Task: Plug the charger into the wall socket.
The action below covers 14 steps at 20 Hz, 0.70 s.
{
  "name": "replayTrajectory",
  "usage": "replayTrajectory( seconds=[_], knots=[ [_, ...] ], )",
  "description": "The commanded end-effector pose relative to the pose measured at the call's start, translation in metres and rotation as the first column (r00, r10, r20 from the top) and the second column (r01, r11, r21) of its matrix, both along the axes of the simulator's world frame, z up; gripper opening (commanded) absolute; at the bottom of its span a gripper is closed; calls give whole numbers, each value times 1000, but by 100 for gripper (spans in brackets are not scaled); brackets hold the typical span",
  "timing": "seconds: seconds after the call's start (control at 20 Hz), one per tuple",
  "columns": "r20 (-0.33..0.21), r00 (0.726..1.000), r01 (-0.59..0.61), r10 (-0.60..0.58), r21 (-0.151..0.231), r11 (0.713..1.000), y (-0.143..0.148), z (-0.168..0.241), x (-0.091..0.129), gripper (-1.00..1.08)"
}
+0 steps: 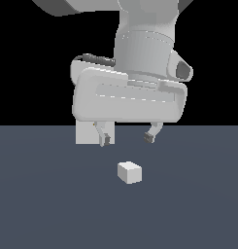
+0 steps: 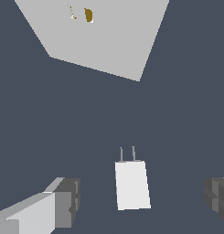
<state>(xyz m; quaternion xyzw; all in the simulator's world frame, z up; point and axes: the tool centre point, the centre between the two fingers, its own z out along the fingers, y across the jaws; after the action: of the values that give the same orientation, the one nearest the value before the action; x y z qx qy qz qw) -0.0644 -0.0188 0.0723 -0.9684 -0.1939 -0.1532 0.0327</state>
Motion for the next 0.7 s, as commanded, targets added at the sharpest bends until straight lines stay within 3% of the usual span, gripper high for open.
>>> replayTrajectory(
  seconds=[0.0, 0.65],
  knots=[
    [16, 1000, -18, 18, 5, 1000, 0, -3, -1, 100],
    [38, 998, -46, 46, 12, 999, -1, -10, -3, 100]
  ],
)
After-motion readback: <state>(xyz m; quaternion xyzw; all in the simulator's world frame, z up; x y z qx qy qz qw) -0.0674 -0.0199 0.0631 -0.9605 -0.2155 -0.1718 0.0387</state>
